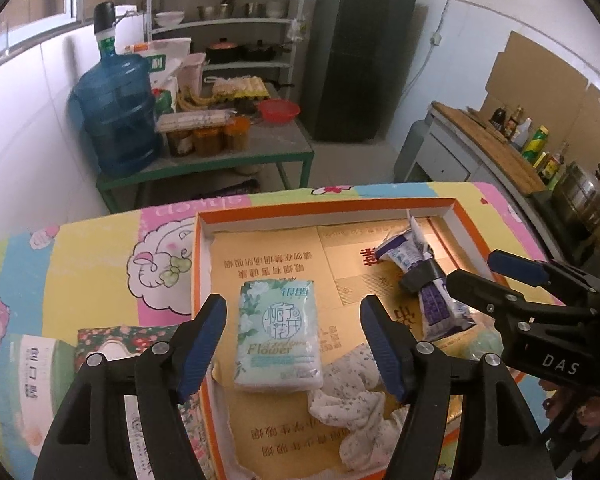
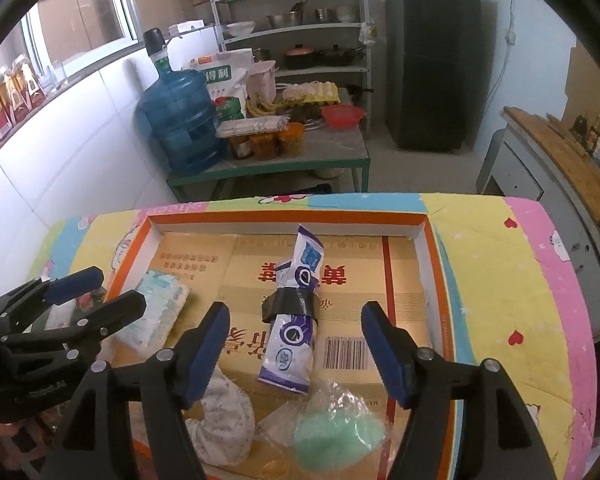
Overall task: Organize soft objects
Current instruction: 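Open the left tool to drop the tissue pack while right tool releases the packet, then withdraw both tools from the box toward the pile of remaining items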
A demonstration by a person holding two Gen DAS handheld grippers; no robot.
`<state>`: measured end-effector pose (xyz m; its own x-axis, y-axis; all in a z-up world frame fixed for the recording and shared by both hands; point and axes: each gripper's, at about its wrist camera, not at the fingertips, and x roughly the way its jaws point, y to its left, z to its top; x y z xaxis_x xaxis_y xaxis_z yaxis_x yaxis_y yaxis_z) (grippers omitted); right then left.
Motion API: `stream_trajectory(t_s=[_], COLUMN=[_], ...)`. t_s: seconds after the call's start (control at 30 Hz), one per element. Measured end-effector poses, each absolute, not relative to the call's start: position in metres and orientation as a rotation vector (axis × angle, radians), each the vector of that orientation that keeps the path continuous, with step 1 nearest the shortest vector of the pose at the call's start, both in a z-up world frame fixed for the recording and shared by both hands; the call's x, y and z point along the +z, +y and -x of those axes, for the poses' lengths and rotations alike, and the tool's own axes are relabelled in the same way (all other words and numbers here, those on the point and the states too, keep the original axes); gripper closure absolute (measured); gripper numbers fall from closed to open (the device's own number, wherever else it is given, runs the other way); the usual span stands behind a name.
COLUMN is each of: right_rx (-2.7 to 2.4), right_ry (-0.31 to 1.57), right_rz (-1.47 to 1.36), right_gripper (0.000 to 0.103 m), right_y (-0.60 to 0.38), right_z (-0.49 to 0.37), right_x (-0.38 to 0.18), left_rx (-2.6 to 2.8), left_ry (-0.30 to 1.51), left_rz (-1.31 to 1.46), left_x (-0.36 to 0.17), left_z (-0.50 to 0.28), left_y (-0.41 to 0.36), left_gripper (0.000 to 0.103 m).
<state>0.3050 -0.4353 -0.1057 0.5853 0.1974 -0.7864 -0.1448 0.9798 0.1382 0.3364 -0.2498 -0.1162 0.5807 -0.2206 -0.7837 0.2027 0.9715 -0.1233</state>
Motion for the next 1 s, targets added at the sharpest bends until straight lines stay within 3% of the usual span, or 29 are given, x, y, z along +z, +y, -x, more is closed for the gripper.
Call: stream_trajectory(t_s=[1.0], right_rx=[0.076], right_ry=[0.831], right_rz=[-0.082], right_gripper=[0.035], right_y=[-0.39], right_z=[-0.19], right_x=[-0.051], left_rx=[-0.3], left_ry=[0.754], left_rz=[0.028], left_x=[-0.05], left_z=[-0.22], left_y=[-0.167], left_gripper=[0.032])
